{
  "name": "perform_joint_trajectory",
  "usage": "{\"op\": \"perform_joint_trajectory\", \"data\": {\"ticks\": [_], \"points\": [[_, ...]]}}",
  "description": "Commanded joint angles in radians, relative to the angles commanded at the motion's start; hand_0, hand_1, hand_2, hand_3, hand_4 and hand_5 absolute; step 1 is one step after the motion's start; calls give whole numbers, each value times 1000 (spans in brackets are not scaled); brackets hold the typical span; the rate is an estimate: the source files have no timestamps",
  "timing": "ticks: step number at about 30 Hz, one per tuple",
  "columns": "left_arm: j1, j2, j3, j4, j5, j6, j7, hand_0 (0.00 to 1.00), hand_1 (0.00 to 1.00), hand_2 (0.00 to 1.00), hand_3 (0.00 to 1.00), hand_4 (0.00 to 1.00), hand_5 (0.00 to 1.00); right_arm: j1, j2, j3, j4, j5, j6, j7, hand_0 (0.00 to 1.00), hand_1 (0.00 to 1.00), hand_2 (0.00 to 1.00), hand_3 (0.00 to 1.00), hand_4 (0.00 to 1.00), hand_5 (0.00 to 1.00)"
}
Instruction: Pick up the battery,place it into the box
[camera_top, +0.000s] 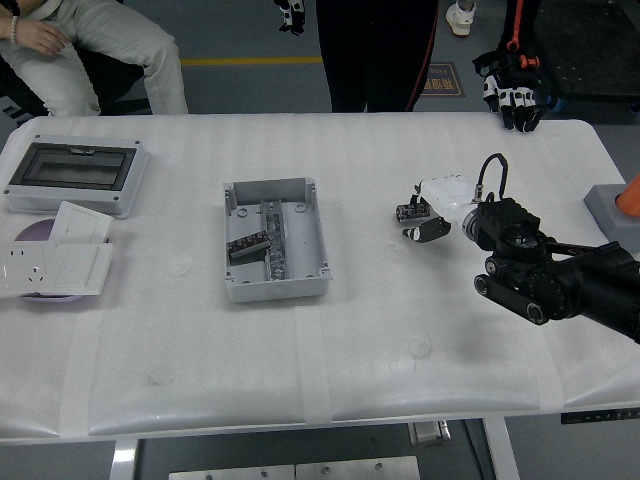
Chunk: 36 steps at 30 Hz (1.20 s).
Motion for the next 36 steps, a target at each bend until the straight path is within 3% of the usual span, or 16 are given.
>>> {"op": "perform_joint_trajectory", "data": {"ticks": [24,25,36], "points": [[0,-2,-3,-1,3,6,3,370,604,526,511,827,316,-1,-3,26,-5,-50,22,6,721,530,594,644,696,382],[0,-2,-3,-1,3,6,3,369,604,524,510,827,320,-1,-2,26,-5,-48,20,6,709,527,598,664,486,265],[2,-1,-10,-1,10,6,5,368,604,524,509,828,324,-6,3,24,-8,-35,14,4,707,518,600,670,434,238]]}}
